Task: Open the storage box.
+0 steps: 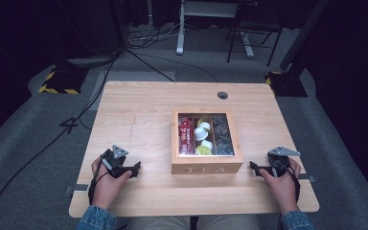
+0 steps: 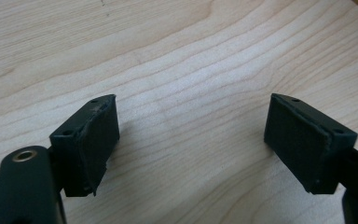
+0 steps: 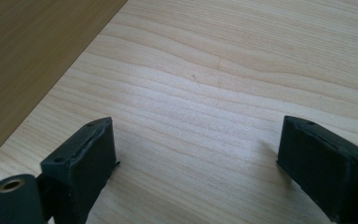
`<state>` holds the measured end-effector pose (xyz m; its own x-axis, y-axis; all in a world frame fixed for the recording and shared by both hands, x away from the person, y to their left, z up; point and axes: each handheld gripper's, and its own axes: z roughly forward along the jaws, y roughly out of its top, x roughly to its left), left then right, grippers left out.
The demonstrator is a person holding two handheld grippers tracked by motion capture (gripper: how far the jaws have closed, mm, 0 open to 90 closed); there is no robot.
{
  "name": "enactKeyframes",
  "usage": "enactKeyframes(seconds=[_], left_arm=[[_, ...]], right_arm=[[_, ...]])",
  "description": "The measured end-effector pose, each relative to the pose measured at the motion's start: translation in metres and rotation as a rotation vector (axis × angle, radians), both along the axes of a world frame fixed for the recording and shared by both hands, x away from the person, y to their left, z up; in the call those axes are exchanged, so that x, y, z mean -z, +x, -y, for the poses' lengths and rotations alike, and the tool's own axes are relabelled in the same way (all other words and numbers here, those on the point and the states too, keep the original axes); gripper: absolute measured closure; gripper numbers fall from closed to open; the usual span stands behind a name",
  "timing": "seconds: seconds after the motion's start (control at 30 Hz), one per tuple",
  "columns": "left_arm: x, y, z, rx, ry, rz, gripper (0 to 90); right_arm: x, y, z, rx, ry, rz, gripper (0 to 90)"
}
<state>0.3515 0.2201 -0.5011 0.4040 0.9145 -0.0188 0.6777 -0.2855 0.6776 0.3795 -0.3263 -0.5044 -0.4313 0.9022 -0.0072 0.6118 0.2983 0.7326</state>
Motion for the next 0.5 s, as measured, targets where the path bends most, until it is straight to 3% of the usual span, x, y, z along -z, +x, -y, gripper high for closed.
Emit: enactKeyframes(seconds=[0.03,0.1,0.27,0.5], left_arm=[[-0.002,0.0,-0.001,0.006,0.023,0.002,18.5],[-0.006,-0.002,-0.001,0.016,0.027,0.003,20.0],[-0.017,-0.006,0.001,0.034,0.015,0.018,21.0],[-0.033,-0.012,0.008,0.066,0.02,0.009,22.9]], right_arm=[[0.0,0.0,0.0,-0.001,0.0,-0.001,11.1],[0.0,0.0,0.0,-0.005,0.001,-0.001,11.1],[0.0,0.001,0.001,-0.008,0.003,-0.001,11.2],[0.0,0.001,0.001,-0.008,0.002,-0.001,11.1]])
